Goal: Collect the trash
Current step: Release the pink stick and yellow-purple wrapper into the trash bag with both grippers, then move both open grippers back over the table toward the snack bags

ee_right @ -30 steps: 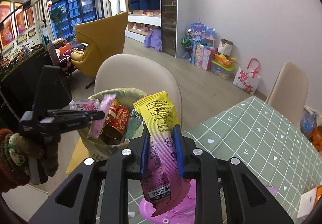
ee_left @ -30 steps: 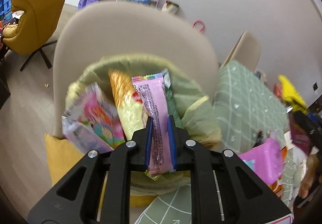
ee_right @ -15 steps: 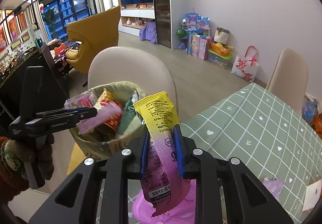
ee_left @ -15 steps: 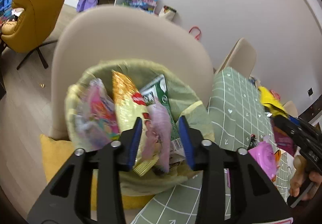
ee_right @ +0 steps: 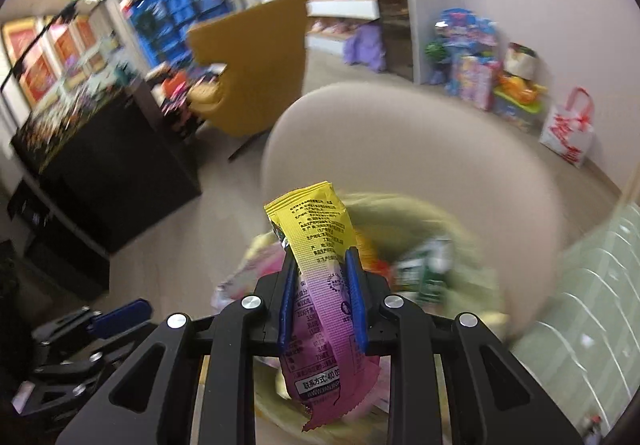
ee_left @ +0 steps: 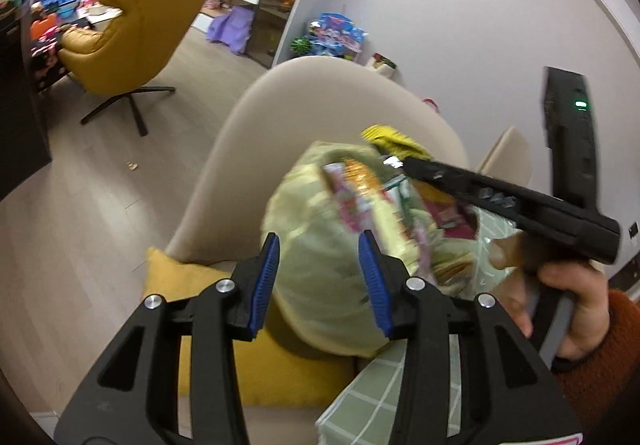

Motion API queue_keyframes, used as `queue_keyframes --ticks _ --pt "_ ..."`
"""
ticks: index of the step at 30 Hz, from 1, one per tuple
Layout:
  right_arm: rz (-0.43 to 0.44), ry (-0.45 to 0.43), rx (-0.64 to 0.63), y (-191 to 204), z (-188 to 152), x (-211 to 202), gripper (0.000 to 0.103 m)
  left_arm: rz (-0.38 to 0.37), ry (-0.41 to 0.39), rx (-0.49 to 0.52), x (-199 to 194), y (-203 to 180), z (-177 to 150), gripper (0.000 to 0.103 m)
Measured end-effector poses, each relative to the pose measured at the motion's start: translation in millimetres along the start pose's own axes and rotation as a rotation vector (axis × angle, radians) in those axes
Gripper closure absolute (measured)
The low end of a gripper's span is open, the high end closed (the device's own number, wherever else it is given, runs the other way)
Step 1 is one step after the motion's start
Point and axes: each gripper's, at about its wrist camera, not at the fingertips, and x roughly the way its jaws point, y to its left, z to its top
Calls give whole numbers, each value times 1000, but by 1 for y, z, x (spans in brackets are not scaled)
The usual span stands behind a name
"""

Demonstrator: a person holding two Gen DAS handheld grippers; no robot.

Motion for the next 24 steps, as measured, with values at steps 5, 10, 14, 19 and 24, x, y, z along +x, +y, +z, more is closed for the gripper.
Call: queue_keyframes --ticks 5,10,14,19,24 --pt "-143 167 -106 10 -17 49 79 36 -1 -72 -13 36 -17 64" --pt "-124 181 -34 -4 -27 48 77 56 16 -120 -17 55 -28 64" --pt "-102 142 -49 3 -27 29 65 65 9 -128 -27 56 -32 64" --pt "-120 12 -104 15 -37 -20 54 70 -9 -118 -48 46 -36 64" --pt "-95 -54 -111 19 -52 -84 54 72 -36 -86 -77 18 -44 64"
